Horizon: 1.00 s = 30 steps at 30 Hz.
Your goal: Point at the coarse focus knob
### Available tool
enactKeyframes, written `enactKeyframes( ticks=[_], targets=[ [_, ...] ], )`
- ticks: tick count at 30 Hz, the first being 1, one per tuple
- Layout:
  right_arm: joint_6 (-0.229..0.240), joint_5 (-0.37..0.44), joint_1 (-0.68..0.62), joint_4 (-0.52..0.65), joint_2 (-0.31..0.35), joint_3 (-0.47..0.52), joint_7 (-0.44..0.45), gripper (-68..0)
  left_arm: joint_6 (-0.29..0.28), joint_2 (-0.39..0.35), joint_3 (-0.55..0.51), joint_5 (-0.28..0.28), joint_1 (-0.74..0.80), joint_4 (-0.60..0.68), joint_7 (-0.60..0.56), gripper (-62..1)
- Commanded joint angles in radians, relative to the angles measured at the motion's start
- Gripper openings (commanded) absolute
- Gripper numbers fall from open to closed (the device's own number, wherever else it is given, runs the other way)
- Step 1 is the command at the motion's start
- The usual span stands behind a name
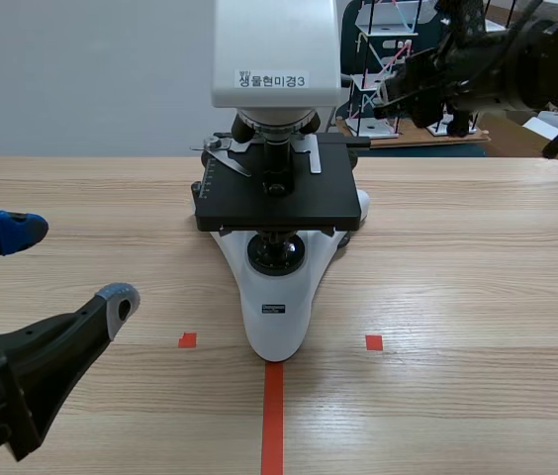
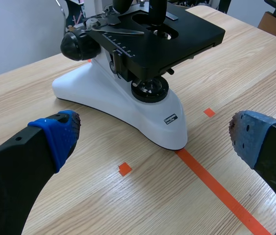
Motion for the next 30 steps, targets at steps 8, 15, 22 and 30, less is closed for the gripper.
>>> enactKeyframes(
  ticks=[8,15,22,30],
  targets=[
    [0.0,0.013,0.027,0.012,0.011,0.008,0.034,-67.5,-0.001,0.005,-0.003,-0.006,0.008,0.006,-0.01,1.4],
    [0.0,0.013,0.027,0.012,0.011,0.008,0.038,-67.5,-0.001,0.005,-0.003,-0.006,0.008,0.006,-0.01,1.4],
    [0.0,0.013,0.027,0.012,0.011,0.008,0.038,-67.5,-0.001,0.005,-0.003,-0.006,0.008,0.006,-0.01,1.4],
    [0.0,0.013,0.027,0.012,0.011,0.008,0.038,-67.5,-0.001,0.005,-0.003,-0.006,0.008,0.006,-0.01,1.4]
  ],
)
